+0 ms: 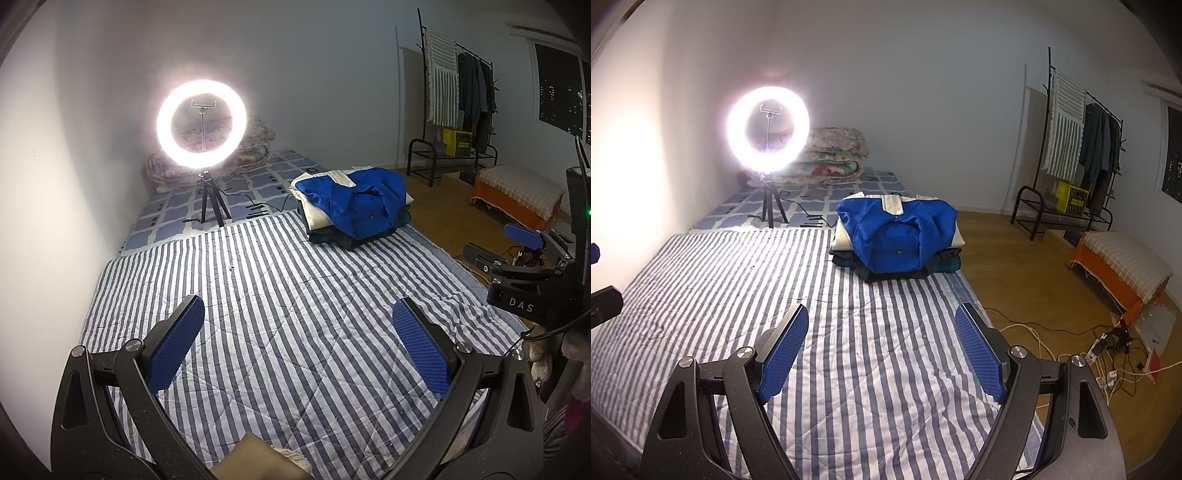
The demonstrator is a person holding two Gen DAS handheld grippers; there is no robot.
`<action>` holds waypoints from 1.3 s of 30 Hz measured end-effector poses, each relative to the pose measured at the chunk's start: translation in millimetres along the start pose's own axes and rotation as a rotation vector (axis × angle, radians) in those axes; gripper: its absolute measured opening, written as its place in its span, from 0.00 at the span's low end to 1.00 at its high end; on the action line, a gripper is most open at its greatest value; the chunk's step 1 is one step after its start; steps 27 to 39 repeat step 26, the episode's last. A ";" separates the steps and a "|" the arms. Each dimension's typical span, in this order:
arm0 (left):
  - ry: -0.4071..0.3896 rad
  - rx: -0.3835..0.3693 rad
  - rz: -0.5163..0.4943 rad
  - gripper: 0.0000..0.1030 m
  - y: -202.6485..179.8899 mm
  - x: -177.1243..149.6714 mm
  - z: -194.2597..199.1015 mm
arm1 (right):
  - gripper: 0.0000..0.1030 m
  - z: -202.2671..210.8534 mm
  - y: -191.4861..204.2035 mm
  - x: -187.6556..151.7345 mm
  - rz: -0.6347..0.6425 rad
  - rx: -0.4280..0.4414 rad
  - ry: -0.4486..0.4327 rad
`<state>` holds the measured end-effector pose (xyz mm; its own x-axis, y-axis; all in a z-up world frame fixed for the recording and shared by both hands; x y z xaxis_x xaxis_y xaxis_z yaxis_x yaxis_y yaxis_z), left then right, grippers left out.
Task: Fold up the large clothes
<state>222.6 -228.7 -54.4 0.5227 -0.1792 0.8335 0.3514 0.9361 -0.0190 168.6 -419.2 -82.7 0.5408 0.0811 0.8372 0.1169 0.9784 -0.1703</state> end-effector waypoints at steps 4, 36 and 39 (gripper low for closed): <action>0.000 0.001 0.001 1.00 -0.2 -0.1 0.2 | 0.79 0.6 0.3 -0.7 0.000 -0.001 0.000; -0.010 0.000 0.018 1.00 -3.9 1.6 2.3 | 0.79 -1.6 -2.2 -2.2 0.008 0.011 0.009; -0.010 0.000 0.018 1.00 -3.9 1.6 2.3 | 0.79 -1.6 -2.2 -2.2 0.008 0.011 0.009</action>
Point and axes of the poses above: each gripper's, at about its wrist camera, not at the fingertips, and z roughly against the way its jaws point, y to its left, x to its top, the point moved 4 cm from there along -z, roughly the way its jaws point, and after that the axes turned 4 degrees about z, right-handed, at the moved point
